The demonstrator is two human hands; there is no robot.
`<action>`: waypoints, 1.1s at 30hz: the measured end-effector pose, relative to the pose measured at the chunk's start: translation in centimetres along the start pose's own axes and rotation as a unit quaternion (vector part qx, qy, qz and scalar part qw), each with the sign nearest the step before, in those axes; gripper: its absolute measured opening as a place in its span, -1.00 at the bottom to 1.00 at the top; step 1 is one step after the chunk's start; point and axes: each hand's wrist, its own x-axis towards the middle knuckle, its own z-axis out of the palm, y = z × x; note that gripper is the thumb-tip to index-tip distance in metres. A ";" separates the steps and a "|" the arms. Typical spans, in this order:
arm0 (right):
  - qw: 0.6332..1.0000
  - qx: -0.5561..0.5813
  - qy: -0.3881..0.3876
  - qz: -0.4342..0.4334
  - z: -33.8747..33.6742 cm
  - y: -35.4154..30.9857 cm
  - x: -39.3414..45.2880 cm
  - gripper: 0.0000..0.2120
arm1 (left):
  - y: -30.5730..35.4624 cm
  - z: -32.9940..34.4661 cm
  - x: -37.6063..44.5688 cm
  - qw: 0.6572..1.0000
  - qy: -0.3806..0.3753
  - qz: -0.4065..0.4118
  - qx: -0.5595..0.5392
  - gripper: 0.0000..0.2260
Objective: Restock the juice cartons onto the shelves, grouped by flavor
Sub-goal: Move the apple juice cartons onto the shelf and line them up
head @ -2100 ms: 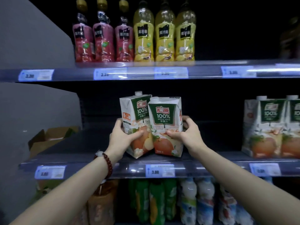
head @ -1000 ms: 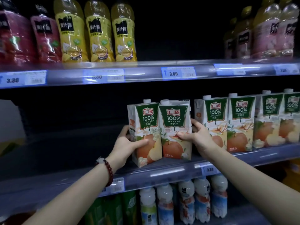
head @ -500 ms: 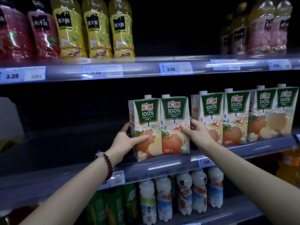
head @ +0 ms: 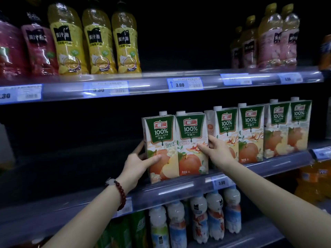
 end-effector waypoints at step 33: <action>0.936 -0.260 -0.185 -0.146 -8.2 0.6 -3.6 -0.75 | 4.9 15.8 -10.2 0.837 0.180 -0.006 0.516 -0.82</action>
